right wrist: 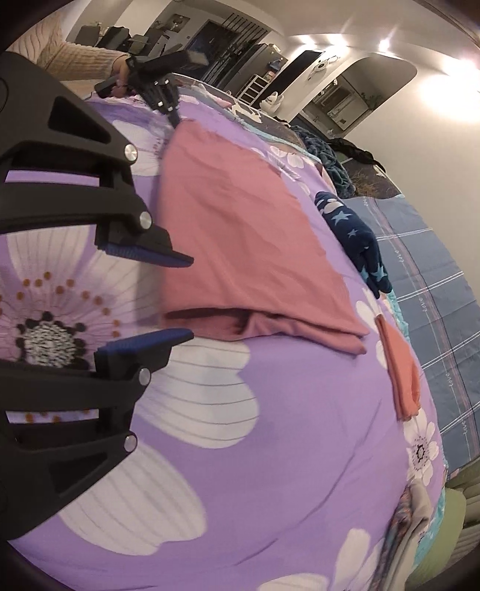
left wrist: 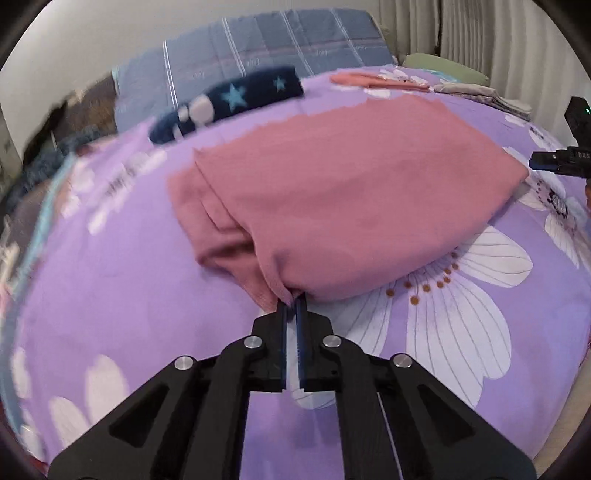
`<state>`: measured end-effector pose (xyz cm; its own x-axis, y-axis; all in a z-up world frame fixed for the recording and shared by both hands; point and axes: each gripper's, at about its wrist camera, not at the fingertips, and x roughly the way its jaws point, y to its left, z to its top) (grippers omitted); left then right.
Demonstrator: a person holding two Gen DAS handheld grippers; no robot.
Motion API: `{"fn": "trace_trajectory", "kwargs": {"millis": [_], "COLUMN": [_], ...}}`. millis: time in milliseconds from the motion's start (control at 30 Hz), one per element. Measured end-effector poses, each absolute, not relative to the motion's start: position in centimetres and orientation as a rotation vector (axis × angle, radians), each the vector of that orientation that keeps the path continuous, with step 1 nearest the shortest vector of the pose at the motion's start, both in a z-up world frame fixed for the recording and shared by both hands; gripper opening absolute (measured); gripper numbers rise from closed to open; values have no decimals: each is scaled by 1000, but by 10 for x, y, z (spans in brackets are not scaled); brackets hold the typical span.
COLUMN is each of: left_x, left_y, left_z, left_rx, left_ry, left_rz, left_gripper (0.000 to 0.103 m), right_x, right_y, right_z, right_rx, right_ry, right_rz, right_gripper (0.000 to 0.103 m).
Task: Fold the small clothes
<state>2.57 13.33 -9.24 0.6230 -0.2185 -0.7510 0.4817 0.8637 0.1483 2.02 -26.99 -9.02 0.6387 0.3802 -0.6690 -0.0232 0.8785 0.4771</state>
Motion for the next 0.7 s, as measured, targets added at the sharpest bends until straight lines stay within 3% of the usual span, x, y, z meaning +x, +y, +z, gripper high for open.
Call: {"fn": "trace_trajectory", "kwargs": {"millis": [267, 433, 467, 500, 533, 567, 700], "left_x": [6, 4, 5, 5, 5, 6, 12], "left_y": [153, 156, 148, 138, 118, 101, 10], "left_z": [-109, -83, -76, -68, -57, -53, -57], "left_rx": [511, 321, 295, 274, 268, 274, 308], "left_ry": [865, 801, 782, 758, 715, 690, 709], "left_rz": [-302, -298, -324, -359, -409, -444, -638], "left_gripper": [0, 1, 3, 13, 30, 35, 37], "right_x": [20, 25, 27, 28, 30, 30, 35], "right_y": [-275, -276, -277, -278, -279, -280, -286], "right_z": [-99, -99, -98, -98, -98, -98, -95], "right_rx": [483, 476, 473, 472, 475, 478, 460], "right_ry": [869, 872, 870, 867, 866, 865, 854], "right_rz": [216, 216, 214, 212, 212, 212, 198], "right_gripper": [37, 37, 37, 37, 37, 37, 37]}}
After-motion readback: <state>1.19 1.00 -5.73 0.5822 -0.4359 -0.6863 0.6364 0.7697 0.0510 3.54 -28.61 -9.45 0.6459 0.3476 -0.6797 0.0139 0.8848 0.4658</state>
